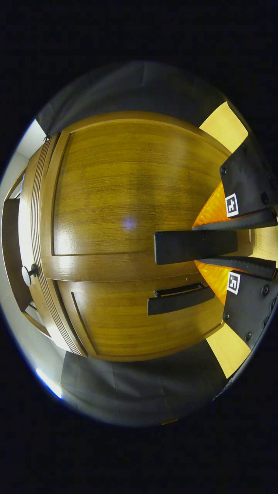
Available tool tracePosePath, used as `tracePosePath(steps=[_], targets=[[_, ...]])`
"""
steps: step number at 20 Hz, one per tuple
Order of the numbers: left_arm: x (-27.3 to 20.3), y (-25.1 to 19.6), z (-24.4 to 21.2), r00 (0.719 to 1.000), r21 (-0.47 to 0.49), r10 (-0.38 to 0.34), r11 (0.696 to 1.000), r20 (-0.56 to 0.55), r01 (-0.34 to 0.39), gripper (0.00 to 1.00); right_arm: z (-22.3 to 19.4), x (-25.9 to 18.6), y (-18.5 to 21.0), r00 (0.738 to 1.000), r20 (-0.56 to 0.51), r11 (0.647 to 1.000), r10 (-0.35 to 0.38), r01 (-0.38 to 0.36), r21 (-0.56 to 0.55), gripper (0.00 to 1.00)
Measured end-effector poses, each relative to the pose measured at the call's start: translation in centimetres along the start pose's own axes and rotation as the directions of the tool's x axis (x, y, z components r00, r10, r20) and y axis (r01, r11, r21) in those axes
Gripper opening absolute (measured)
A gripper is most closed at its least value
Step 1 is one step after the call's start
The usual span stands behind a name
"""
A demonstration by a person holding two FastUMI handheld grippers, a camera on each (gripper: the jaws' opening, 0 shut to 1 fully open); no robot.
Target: Open the right door of the double-door shoe cabinet with the right hand, and open the left door with the left hand.
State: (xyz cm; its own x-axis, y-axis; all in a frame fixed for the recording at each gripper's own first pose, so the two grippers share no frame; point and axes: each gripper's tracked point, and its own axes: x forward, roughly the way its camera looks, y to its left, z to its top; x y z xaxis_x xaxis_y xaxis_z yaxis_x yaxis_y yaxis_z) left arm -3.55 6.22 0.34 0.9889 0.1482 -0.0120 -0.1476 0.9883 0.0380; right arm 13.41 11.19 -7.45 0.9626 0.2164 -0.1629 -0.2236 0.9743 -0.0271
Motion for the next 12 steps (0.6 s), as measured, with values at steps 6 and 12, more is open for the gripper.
tracePosePath(steps=[6,12], targets=[[-0.2,-1.1,0.2,0.999,0.010,-0.033,0.999,0.006,0.033,0.95,-0.5,-4.0,-0.6,1.000,-0.005,1.000,0.004,-0.004,-0.013,0.38],[-0.6,-2.8,0.1,0.997,-0.009,-0.073,0.997,0.001,0.073,0.92,-0.8,-8.4,-2.1,1.000,-0.006,1.000,0.008,-0.008,-0.009,0.43]])
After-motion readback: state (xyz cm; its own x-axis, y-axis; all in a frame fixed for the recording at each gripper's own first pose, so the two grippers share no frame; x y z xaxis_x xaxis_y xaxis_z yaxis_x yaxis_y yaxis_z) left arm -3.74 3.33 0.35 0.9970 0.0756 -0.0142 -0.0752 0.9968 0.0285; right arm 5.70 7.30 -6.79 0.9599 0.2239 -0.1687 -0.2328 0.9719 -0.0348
